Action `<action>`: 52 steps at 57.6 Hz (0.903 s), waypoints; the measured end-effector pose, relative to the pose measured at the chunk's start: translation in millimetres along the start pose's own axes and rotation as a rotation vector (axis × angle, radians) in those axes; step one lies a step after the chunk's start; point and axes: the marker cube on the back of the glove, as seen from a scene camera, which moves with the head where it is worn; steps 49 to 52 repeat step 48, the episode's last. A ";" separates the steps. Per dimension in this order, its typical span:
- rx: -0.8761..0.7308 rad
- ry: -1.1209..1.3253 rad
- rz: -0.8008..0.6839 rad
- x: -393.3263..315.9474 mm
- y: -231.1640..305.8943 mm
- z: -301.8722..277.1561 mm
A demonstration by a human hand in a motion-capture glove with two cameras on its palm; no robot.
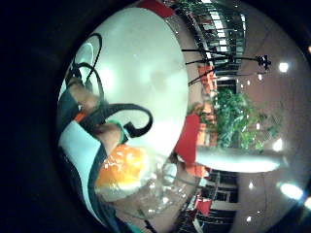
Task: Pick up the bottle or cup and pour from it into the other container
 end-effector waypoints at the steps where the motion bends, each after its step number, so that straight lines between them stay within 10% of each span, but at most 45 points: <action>1: -0.004 0.009 -0.003 -0.5 -0.1 -0.3; 52: 0.001 0.113 -0.051 -15.5 0.0 -14.4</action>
